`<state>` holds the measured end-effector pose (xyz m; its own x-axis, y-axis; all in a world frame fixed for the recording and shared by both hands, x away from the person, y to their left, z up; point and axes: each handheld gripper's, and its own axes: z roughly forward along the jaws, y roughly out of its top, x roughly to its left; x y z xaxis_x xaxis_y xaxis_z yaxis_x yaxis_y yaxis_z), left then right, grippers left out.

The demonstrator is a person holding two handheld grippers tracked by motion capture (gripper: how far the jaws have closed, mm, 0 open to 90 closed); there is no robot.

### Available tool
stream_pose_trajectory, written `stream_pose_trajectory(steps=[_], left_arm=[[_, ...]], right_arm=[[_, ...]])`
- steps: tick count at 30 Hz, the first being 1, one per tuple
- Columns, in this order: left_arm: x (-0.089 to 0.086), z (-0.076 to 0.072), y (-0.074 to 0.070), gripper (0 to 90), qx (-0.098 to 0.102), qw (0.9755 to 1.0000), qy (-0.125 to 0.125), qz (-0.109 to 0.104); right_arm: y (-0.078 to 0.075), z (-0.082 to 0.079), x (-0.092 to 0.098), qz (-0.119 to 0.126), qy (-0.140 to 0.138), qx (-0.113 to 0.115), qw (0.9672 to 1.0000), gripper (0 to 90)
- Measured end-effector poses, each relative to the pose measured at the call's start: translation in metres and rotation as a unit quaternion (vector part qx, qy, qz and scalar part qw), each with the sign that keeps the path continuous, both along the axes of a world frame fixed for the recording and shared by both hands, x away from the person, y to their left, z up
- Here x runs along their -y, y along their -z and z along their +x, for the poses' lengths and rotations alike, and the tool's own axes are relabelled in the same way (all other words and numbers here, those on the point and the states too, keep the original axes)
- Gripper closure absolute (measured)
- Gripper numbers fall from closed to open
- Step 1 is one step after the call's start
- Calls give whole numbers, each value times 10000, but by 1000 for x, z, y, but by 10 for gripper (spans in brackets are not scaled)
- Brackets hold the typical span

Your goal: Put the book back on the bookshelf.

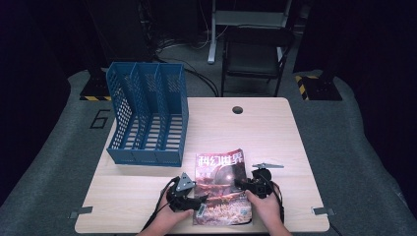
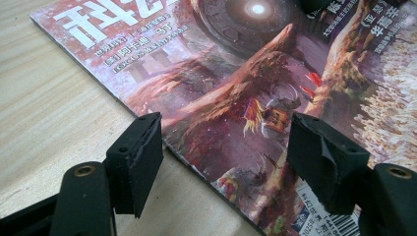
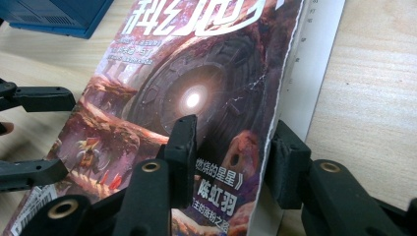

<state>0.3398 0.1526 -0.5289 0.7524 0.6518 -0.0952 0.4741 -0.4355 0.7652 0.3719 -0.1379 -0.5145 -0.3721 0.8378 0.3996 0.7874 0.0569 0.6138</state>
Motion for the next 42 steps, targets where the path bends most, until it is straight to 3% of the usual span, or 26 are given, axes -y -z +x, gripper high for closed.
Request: stream_pose_trajectory(steps=[7, 11, 13, 16, 18, 22, 24, 27, 32, 36, 42], left_arm=[[0, 0, 0, 296, 24, 10000, -30, -16], [0, 0, 0, 294, -11, 10000, -13, 0], [3, -1, 0, 258, -12, 10000, 27, 21], [5, -1, 0, 207, -43, 9999, 82, 68], [6, -1, 1, 191, 52, 9999, 55, 71], [7, -1, 1, 164, -6, 9999, 103, 56], [8, -1, 1, 142, 14, 9998, 146, 148], [9, -2, 1, 133, -21, 9998, 157, 120], [9, -2, 1, 133, -14, 9998, 157, 122], [9, -2, 1, 133, -23, 9998, 156, 121], [8, -2, 1, 136, -21, 9998, 155, 112]], right_arm=[[-1, 3, -1, -46, -80, -56, 9999, 591], [-1, 3, -5, -48, -117, 12, 9999, 522], [-2, 2, -10, -146, -225, 56, 9996, 434], [-2, 2, -12, -164, -380, 97, 9991, 375], [-2, 2, -12, -147, -387, 122, 9991, 371], [-2, 2, -12, -178, -348, 97, 9992, 425], [-1, 3, -8, -66, -256, 54, 9996, 501], [0, 3, -5, 47, -197, 11, 9998, 540], [1, 2, -6, 34, -193, 83, 9998, 515], [1, 2, -7, -178, -284, 206, 9992, 570], [2, 3, -3, -82, -295, 200, 9993, 609]])
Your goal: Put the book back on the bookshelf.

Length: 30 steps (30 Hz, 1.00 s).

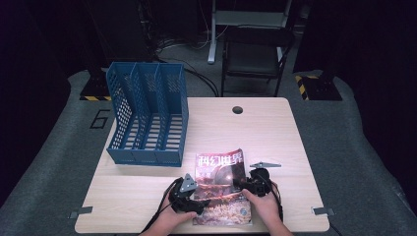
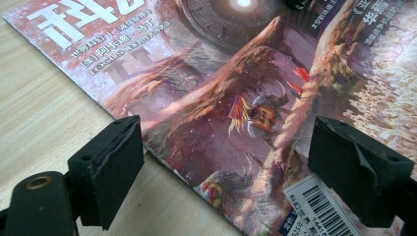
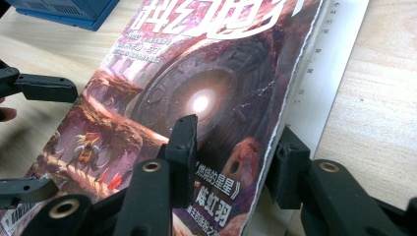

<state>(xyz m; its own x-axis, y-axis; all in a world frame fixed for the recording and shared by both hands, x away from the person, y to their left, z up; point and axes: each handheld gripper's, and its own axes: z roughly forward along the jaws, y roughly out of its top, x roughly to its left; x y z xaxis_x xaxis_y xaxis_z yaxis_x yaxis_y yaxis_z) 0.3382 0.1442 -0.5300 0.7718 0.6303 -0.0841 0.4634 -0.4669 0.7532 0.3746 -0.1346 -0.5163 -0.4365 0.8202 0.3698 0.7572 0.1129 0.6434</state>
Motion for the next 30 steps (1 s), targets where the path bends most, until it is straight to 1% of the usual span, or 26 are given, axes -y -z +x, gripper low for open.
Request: stream_pose_trajectory(steps=[1, 3, 4, 5, 6, 7, 10, 11, 13, 15, 16, 19, 20, 22, 23, 25, 27, 30], left_arm=[[0, 1, 0, 139, 41, 10000, 0, 8], [-1, 1, 0, 141, 38, 10000, 2, 7], [-1, 1, 0, 141, 39, 10000, 2, 8], [-1, 1, 0, 145, 26, 10000, 5, 17], [-1, 1, 0, 145, 20, 10000, 0, 24], [-1, 1, 0, 147, 17, 10000, 4, 24], [-1, 1, 0, 148, 29, 10000, 3, 2], [-1, 1, 0, 149, 29, 10000, 3, 2], [-1, 1, 0, 150, 28, 10000, 1, -2], [-1, 1, 0, 151, 28, 10000, -4, -6], [-2, 1, 0, 151, 32, 10000, 22, 29], [-2, 1, 0, 151, 33, 10000, 18, 28], [-2, 1, 0, 152, 34, 10000, 17, 30], [-2, 1, 0, 152, 34, 10000, 15, 29], [-1, 1, 0, 152, 27, 10000, -1, -1], [-1, 1, 0, 153, 25, 10000, -8, -9], [-1, 1, 0, 155, 5, 10000, -5, -43], [-2, 1, 0, 156, 12, 10000, 2, -35]], right_arm=[[0, 0, 1, 39, -3, -15, 10000, 628], [0, 0, 1, 107, 13, -63, 9999, 653], [0, 0, 1, 107, 13, -63, 9999, 653], [-1, 0, 3, 194, -18, -58, 9998, 685], [-1, 0, 3, 194, -18, -58, 9998, 685], [-2, -1, 3, 230, -83, 23, 9997, 712], [-5, -2, 3, 292, -111, 69, 9995, 737], [-5, -2, 3, 292, -111, 69, 9995, 737], [-8, -3, 3, 372, -171, 153, 9990, 751], [-10, -4, 4, 368, -212, 229, 9988, 755], [-11, -4, 3, 397, -212, 238, 9987, 756], [-12, -5, 3, 390, -216, 261, 9987, 759], [-13, -5, 3, 414, -193, 214, 9987, 761], [-13, -4, 3, 455, -205, 193, 9986, 767], [-13, -4, 4, 513, -204, 159, 9983, 774], [-13, -4, 5, 524, -226, 173, 9982, 777], [-13, -3, 6, 626, -239, 165, 9976, 789], [-14, -3, 7, 717, -261, 120, 9970, 801]])
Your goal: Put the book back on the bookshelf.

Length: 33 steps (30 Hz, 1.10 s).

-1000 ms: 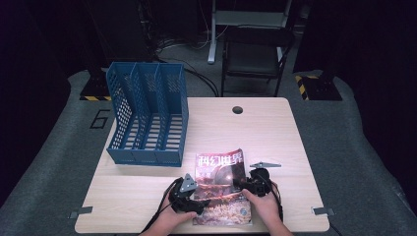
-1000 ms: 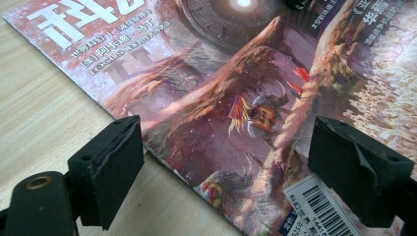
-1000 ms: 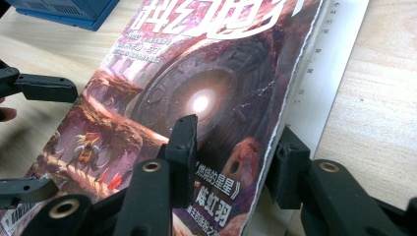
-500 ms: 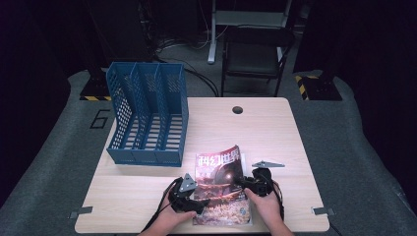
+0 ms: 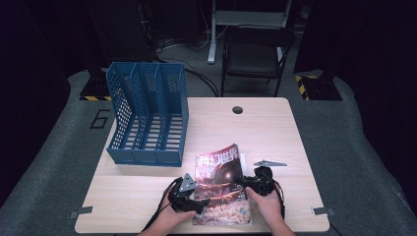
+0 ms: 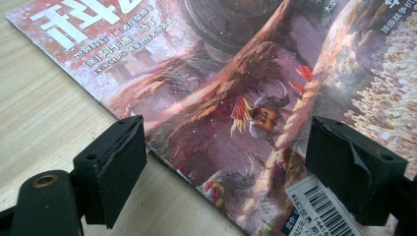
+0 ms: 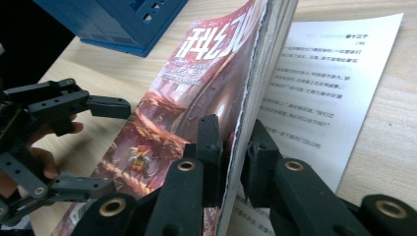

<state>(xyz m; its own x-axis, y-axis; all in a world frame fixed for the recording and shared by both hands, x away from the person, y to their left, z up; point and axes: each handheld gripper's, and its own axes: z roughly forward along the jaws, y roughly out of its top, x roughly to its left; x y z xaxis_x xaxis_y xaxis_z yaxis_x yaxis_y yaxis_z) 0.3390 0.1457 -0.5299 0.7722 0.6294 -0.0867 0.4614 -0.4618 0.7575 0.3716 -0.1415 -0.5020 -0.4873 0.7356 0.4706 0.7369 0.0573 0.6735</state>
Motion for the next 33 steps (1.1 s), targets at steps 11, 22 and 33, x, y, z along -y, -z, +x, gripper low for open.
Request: stream_pose_trajectory(steps=[11, 22, 33], left_arm=[[-1, 2, -1, 163, -49, 10000, 27, 25], [-1, 5, 0, 166, 41, 10000, -4, 25], [-3, 7, -1, 183, -21, 10000, 8, -9]], right_arm=[[-1, 2, 3, 149, -78, -233, 9996, 823], [0, 7, 7, 227, -195, -509, 9983, 829], [2, 6, 10, 603, -204, -465, 9969, 859]])
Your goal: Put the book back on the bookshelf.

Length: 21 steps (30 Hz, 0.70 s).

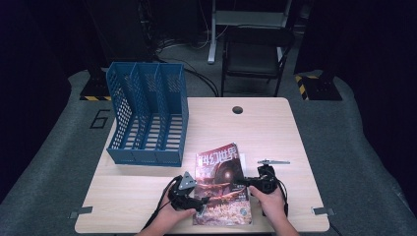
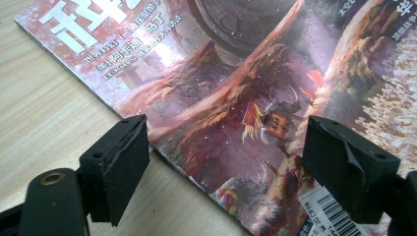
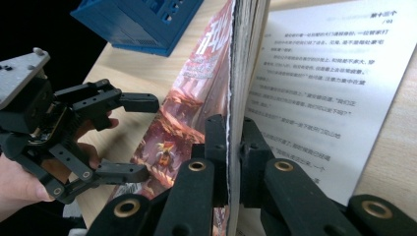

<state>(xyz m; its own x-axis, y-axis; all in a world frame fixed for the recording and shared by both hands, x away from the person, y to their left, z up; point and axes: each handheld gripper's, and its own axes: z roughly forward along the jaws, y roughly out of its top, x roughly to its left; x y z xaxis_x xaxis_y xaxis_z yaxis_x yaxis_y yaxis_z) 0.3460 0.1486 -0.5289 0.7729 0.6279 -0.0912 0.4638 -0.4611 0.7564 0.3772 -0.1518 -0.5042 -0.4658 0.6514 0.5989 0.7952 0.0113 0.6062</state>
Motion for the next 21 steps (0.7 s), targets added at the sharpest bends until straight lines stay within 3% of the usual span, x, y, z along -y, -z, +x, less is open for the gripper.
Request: stream_pose_trajectory(steps=[8, 10, 13, 21], left_arm=[[-2, 3, -1, 204, -163, 9997, -121, -123], [-3, 5, -2, 204, -150, 9997, -118, -125], [-4, 8, -2, 204, -238, 9992, -220, -239], [-9, 14, -3, 204, -345, 9978, -294, -491]], right_arm=[[-1, -6, -1, 200, 137, 119, 9996, 861], [-1, -9, -2, 228, 169, 350, 9990, 861], [-4, -13, -2, 229, 188, 514, 9982, 862], [-12, -22, -3, 356, 243, 740, 9963, 861]])
